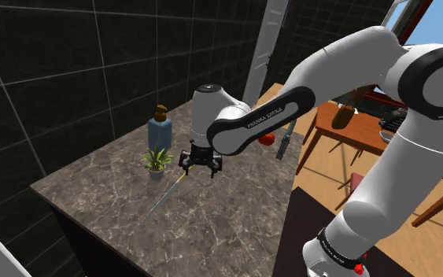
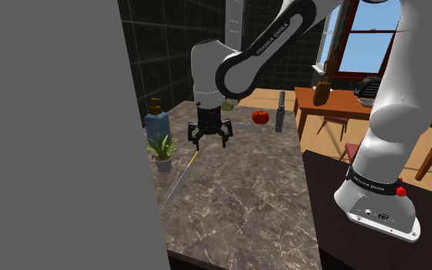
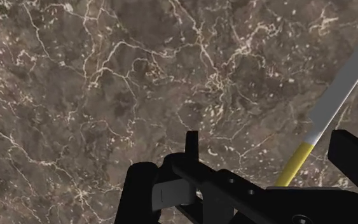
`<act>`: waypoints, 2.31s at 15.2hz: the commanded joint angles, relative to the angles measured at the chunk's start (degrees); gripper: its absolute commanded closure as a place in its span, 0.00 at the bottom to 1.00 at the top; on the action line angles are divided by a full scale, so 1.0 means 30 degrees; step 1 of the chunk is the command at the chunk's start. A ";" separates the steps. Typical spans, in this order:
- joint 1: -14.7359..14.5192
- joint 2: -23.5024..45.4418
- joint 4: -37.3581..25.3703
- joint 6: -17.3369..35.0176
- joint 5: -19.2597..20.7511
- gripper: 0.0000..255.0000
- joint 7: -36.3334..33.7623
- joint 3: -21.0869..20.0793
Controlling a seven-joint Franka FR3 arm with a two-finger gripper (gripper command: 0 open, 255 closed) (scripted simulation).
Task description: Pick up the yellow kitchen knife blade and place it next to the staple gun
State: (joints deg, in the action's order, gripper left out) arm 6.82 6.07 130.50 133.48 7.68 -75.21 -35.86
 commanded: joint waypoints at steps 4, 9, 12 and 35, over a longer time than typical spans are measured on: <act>-0.1632 0.4654 -0.3361 0.0067 0.3476 0.00 -0.4993 0.1207; -0.3646 0.8702 -0.7267 -0.0367 0.5108 0.00 -0.8137 0.2942; -0.3780 0.9079 -0.7278 -0.0020 0.5323 0.00 -0.8288 0.3147; -0.4073 1.0075 -0.7281 0.0920 0.5934 1.00 -0.8663 0.3639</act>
State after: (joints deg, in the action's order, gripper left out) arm -5.40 36.29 108.65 136.24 25.48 -101.20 -24.94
